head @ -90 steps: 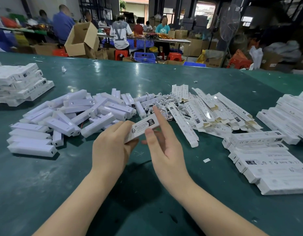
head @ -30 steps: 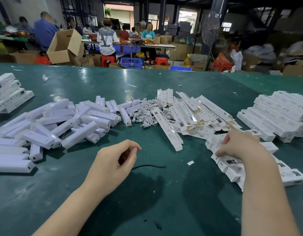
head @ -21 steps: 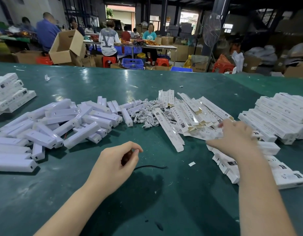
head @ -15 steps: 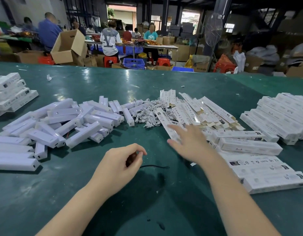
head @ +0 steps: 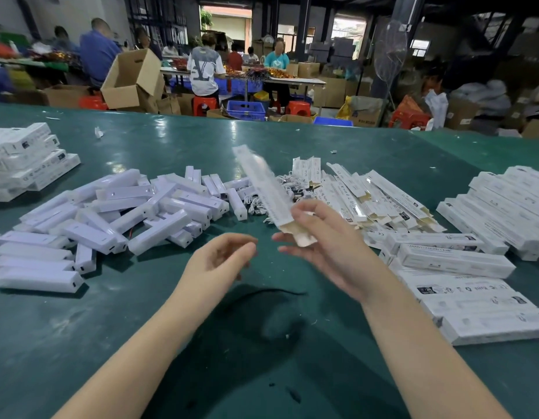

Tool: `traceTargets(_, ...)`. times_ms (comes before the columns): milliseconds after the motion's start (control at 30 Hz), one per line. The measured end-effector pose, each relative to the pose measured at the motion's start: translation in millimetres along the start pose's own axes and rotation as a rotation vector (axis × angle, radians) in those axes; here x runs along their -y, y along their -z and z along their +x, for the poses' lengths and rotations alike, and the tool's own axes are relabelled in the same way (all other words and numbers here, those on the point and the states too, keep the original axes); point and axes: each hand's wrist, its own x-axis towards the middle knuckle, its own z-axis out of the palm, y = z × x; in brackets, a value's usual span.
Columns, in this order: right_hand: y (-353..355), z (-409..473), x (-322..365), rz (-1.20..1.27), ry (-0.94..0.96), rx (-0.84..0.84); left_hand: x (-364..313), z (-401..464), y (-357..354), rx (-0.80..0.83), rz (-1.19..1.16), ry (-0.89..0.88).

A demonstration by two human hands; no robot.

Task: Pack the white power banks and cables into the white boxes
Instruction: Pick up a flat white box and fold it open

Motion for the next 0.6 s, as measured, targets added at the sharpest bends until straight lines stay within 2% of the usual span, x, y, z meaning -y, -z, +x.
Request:
traceTargets(67,-11,-5,0,0.16,-0.076,0.189,-4,7,-2,-0.004,-0.327,0.155)
traceTargets(167,-22,-7,-6,0.141,-0.151,0.254,-13,12,-4,0.017,-0.595,0.271)
traceTargets(300,-28,-9,-12,0.085,-0.243,0.32,-12,11,3,0.062,-0.751,0.211)
traceTargets(467,-35,-8,-17,0.029,-0.259,0.259,-15,11,6,-0.19,-0.873,0.23)
traceTargets(600,-36,-9,-18,-0.083,-0.19,0.249,-16,14,8,-0.277,-0.927,0.258)
